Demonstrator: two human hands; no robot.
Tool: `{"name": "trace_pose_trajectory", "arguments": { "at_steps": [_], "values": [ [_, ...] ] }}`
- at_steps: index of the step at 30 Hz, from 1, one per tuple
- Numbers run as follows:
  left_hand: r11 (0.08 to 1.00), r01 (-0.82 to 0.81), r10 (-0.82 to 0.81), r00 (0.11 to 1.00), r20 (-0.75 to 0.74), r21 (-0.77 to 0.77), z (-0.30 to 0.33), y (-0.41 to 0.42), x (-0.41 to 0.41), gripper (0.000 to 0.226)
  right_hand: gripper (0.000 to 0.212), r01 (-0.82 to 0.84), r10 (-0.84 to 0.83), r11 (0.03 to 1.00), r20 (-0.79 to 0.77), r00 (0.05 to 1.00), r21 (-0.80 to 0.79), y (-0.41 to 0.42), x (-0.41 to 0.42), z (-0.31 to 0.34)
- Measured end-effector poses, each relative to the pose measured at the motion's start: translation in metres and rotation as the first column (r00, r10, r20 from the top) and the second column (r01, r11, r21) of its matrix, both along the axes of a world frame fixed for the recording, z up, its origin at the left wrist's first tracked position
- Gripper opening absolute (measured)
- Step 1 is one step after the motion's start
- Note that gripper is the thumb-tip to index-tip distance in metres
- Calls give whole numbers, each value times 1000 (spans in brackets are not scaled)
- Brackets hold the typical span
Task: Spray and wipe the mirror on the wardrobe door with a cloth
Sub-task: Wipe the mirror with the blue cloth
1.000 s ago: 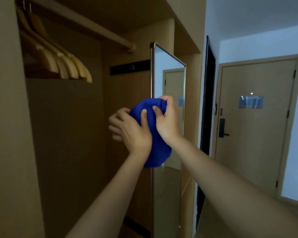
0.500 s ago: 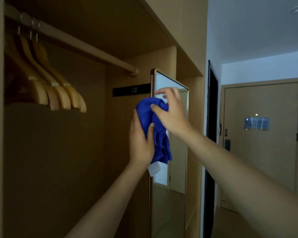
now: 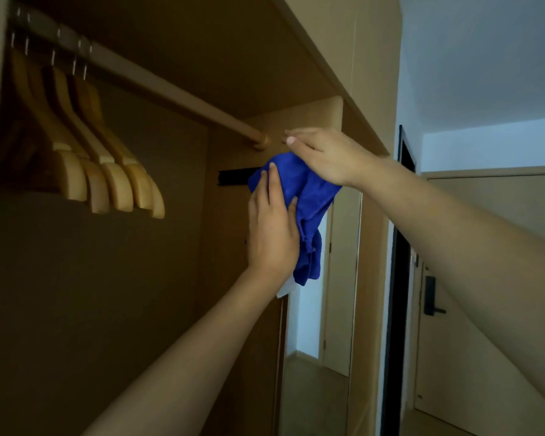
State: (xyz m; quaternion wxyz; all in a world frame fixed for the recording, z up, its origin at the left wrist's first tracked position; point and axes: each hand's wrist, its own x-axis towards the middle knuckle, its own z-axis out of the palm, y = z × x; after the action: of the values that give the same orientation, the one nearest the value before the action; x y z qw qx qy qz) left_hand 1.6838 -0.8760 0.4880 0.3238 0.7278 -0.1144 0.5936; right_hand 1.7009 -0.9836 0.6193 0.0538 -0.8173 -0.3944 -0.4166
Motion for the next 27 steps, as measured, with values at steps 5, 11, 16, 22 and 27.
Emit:
{"name": "trace_pose_trajectory", "arguments": {
  "at_steps": [5,11,16,22,27],
  "values": [
    [994,-60,60,998,4,91,20,2,3,60,47,-14,14,1000,12,1000,9,-4,-3,6],
    [988,-34,42,998,-53,151,18,-2,6,84,50,80,-48,985,201,978,-155,-10,4,2],
    [988,-100,106,993,-45,118,-2,-9,6,83,56,132,-64,969,305,950,-208,-14,16,-9],
    [983,-140,150,985,-80,118,-25,-13,3,76,62,207,-108,957,412,905,-202,-15,17,-15],
    [992,-68,77,993,-88,104,-27,-17,-2,79,56,260,-109,929,477,872,-263,-16,17,-15]
  ]
}}
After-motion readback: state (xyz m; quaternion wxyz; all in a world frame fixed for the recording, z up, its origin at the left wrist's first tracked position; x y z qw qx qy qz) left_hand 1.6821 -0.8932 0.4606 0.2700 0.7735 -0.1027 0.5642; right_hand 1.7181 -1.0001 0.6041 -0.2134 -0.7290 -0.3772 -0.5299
